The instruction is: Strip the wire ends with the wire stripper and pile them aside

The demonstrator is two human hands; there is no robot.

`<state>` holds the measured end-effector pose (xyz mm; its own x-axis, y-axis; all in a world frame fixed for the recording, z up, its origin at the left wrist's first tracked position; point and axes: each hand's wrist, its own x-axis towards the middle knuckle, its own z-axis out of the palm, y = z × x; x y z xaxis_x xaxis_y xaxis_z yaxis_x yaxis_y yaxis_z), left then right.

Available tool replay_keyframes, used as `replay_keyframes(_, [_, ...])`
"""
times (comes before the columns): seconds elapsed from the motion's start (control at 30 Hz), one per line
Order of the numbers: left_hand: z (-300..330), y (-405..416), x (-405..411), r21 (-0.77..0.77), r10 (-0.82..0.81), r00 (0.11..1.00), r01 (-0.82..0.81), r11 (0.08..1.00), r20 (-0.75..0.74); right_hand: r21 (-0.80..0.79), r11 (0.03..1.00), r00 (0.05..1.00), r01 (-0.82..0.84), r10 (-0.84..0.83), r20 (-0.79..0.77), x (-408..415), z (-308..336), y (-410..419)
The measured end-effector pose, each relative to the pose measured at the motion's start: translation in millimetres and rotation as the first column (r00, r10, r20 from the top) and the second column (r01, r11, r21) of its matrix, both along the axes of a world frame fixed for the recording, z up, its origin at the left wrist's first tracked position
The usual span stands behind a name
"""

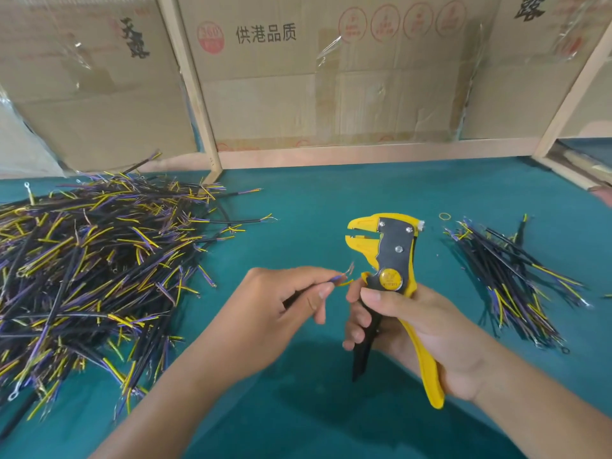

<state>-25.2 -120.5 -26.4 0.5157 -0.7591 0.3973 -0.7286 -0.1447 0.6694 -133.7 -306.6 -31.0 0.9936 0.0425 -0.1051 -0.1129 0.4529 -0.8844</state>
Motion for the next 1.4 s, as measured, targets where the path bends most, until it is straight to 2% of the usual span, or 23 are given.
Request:
replay_keyframes(0.27, [-1,-3,-6,0.034,-0.008,1.000,0.009,0.999,-0.028,-0.010,0.991,0.991,0.131,-0.131,-0.009,3,-3,4])
replay_keyframes(0.43, [2,-4,-8,0.058,-0.029,0.997,0.033,0.998,-0.076,0.006,0.970,0.968,0.244,-0.244,0.063,3,-1,2])
replay_keyframes(0.63, [5,-4,-11,0.081,-0.053,0.994,0.061,0.995,-0.096,-0.219,0.944,0.967,0.245,-0.223,0.120,1,-5,1])
replay_keyframes(0.77, [6,-5,-12,0.088,-0.056,0.993,0.066,0.994,-0.105,-0.315,0.919,0.969,0.237,-0.201,0.143,-1,-7,1])
replay_keyframes(1.1, [5,-6,-14,0.071,-0.081,0.981,0.095,0.993,-0.175,-0.346,0.891,0.955,0.295,-0.261,0.144,-2,-7,4])
replay_keyframes(1.4, [4,-7,-12,0.011,-0.118,0.948,0.127,0.992,-0.294,-0.266,0.916,0.952,0.299,-0.268,0.147,0,-6,3])
